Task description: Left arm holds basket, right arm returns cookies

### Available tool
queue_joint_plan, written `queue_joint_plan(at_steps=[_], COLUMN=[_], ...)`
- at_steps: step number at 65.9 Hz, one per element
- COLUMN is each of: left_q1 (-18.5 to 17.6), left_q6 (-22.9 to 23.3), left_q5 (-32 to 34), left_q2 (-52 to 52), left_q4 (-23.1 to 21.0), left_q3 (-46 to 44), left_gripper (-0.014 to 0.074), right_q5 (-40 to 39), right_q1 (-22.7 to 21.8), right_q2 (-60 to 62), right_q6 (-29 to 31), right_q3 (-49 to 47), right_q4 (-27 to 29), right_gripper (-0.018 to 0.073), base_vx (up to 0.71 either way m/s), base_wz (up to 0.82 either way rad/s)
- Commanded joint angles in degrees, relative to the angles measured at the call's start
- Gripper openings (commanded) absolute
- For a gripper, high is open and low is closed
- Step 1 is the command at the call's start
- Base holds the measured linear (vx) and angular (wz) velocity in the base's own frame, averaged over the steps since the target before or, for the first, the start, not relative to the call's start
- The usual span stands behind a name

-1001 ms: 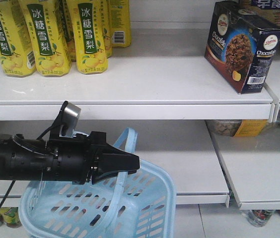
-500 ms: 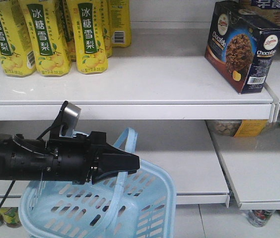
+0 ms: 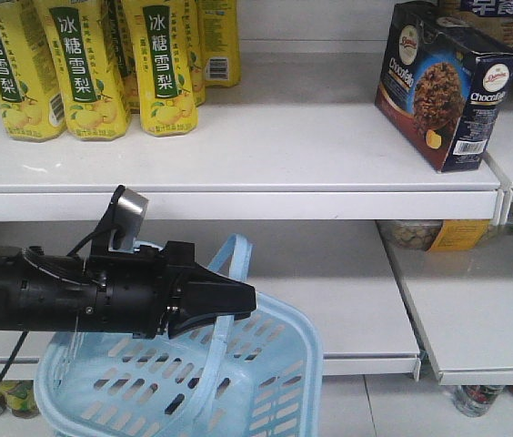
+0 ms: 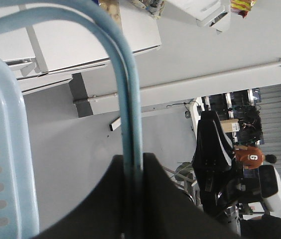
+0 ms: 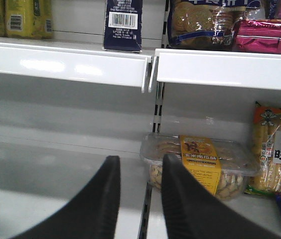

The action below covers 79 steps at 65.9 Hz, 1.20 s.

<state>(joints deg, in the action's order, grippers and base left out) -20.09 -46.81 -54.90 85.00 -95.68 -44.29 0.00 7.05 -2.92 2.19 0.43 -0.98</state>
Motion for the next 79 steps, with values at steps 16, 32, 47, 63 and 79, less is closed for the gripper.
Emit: queue_joint_plan(at_steps=[16, 32, 47, 63, 79], left_q1=[0.14, 0.14, 0.14, -0.56, -0.56], left_q6=[-2.92, -2.92, -2.92, -2.92, -2.92], left_q5=[-1.10, -1.10, -1.10, -1.66, -4.75], left_q2=[-1.91, -1.91, -1.91, -2.14, -11.39], left_q4=[-6.31, -6.31, -6.31, -6.10, -5.80], left_q3=[-1.88, -1.88, -1.88, -1.28, 6.61], left_gripper=[-0.0003, -0.0003, -0.0003, -0.0003, -0.0003], right_q5=[-4.81, -4.83, -4.83, -4.83, -4.83], right_q1=[-0.23, -0.23, -0.23, -0.23, -0.23], right_q2=[-0.60, -0.60, -0.60, -0.60, -0.60], right_q6=[0.27, 0.27, 0.27, 0.27, 0.27], right_q3=[-1.68, -1.68, -1.68, -1.68, -1.68], right_q4=[-0.16, -0.16, -0.16, -0.16, -0.16], right_gripper=[-0.0008, -0.0006, -0.0006, -0.0006, -0.0006], base_vx=[0.00, 0.00, 0.00, 0.00, 0.00], base_wz=[0.00, 0.00, 0.00, 0.00, 0.00])
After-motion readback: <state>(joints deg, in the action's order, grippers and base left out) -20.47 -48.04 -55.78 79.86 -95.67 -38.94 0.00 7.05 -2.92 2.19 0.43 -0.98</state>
